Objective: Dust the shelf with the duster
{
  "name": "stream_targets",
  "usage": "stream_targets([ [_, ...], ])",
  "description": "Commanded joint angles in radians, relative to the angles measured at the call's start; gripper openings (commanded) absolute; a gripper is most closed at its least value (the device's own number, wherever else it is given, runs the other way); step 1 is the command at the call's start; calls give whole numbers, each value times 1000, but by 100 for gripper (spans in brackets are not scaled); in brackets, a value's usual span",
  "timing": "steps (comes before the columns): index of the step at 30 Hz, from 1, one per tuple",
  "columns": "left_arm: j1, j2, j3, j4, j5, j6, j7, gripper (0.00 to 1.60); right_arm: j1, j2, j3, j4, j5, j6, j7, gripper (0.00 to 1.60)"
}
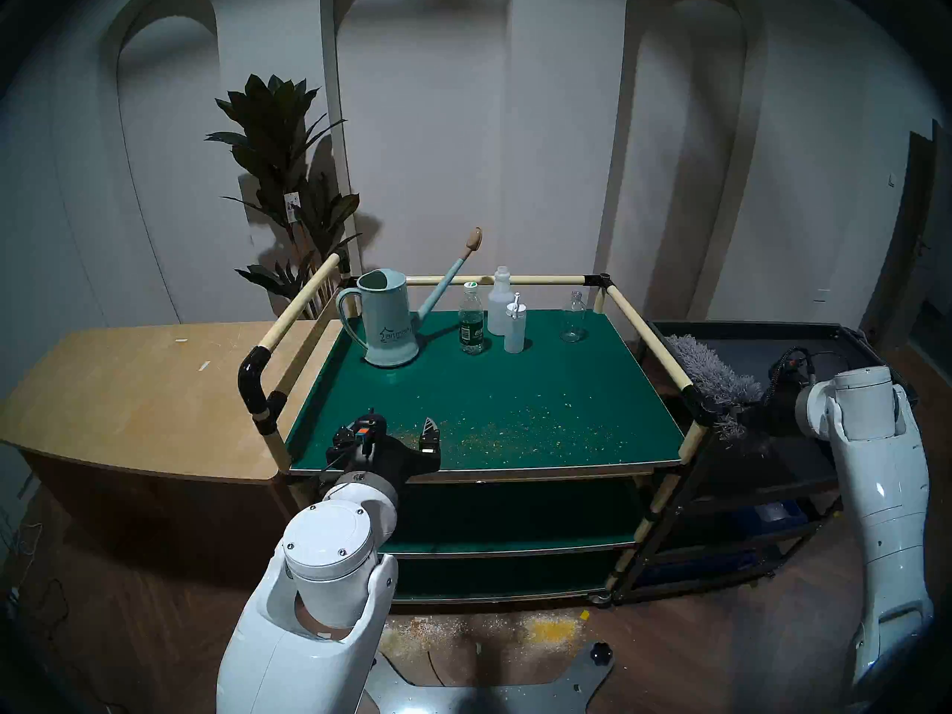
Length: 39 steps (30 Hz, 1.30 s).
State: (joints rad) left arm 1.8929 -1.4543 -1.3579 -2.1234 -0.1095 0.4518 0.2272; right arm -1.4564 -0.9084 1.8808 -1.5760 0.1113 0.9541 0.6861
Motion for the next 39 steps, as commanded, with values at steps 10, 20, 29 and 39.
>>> stream_targets([
  [10, 5, -1, -8, -8, -13, -27, 12, 160, 36, -12, -53, 26, -17, 6, 0, 77],
  [20, -3, -2, -15, 0, -21, -29, 12, 160, 43, -18, -68, 39, -19, 6, 4, 0],
  [29, -12, 4, -17, 7, -23, -27, 0, 160, 42, -42, -2, -2, 0, 6, -19, 0],
  [39, -35, 1, -11, 18, -24, -26, -14, 160, 45, -28, 95, -74, 35, 6, -12, 0],
])
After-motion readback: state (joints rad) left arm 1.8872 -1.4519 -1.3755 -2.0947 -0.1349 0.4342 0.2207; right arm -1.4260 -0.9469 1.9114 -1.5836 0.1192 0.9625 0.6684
